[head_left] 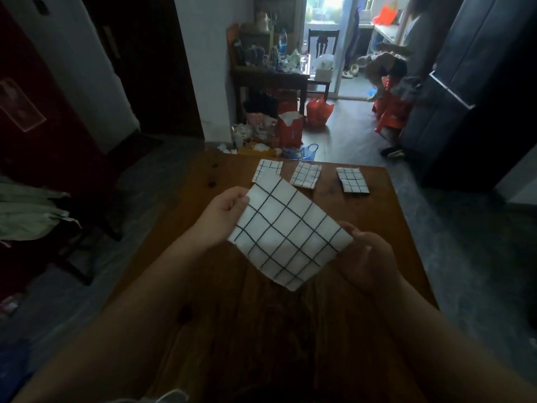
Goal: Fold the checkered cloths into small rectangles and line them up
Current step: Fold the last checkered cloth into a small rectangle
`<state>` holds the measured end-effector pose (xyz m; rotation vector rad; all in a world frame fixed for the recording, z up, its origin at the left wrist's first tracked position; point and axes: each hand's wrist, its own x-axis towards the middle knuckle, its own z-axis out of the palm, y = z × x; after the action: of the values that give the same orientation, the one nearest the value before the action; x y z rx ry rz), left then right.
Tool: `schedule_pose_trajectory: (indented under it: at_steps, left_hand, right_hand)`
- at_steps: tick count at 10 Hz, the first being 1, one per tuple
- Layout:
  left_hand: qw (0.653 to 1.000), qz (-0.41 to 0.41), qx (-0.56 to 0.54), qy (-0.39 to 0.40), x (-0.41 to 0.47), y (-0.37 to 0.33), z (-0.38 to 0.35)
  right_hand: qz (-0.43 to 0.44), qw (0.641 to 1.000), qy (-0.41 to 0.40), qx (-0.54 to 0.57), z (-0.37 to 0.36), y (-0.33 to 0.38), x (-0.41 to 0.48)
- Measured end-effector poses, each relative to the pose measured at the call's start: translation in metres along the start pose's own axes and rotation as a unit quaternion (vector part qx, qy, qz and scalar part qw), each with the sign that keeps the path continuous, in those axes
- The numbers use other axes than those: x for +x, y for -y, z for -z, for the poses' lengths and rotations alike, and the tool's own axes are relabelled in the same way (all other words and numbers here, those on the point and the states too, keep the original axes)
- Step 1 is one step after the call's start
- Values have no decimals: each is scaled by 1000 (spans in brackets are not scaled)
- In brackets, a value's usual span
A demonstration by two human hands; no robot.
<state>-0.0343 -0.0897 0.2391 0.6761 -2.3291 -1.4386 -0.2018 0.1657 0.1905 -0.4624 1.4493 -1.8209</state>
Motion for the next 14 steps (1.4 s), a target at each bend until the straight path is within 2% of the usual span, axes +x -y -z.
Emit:
schedule_pose_trajectory:
  at_steps: [1, 2, 3, 4, 5, 6, 7, 8, 9, 10, 11, 12, 13, 14]
  left_hand:
    - [999, -15, -14, 28, 4, -19, 16]
    - [998, -28, -4, 48, 8, -30, 27]
    - [997, -26, 18, 66, 15, -29, 34]
    - [997, -8, 27, 72, 17, -24, 35]
    - [997, -2, 10, 80, 14, -25, 32]
    - [986, 41, -137, 85, 8, -27, 27]
    - [902, 149, -398, 76, -2, -18, 20]
    - [832, 214, -500, 107, -9, 4, 2]
    - [835, 255, -469, 131, -15, 15, -20]
    - [892, 248, -351, 138, -18, 13, -35]
    - [939, 235, -236, 88, -15, 18, -45]
    - [961, 196, -191, 46, -14, 16, -53]
    - [970, 151, -192, -4, -15, 12, -58]
    - [974, 147, -172, -28, -16, 15, -61]
  right_hand:
    - [-40, 999, -24, -23, -14, 18, 3]
    - [30, 994, -3, -105, -14, 34, 16]
    - [15, 956, 42, -288, -23, 41, 17]
    - [49, 920, 64, -382, -40, 49, 16]
    - [84, 905, 64, -413, -48, 42, 20]
    - [88, 922, 45, -374, -51, 41, 20]
    - [71, 954, 30, -290, -51, 42, 17]
    - [77, 969, 4, -236, -51, 42, 14]
    - [78, 967, -18, -241, -46, 39, 14]
    - [61, 966, -36, -248, -35, 30, 12]
    - [30, 965, -56, -255, -26, 19, 9]
    - [10, 963, -90, -255, -21, 7, 7]
    - [6, 968, -119, -220, -17, -1, 3]
    - [12, 974, -95, -207, -12, -3, -1]
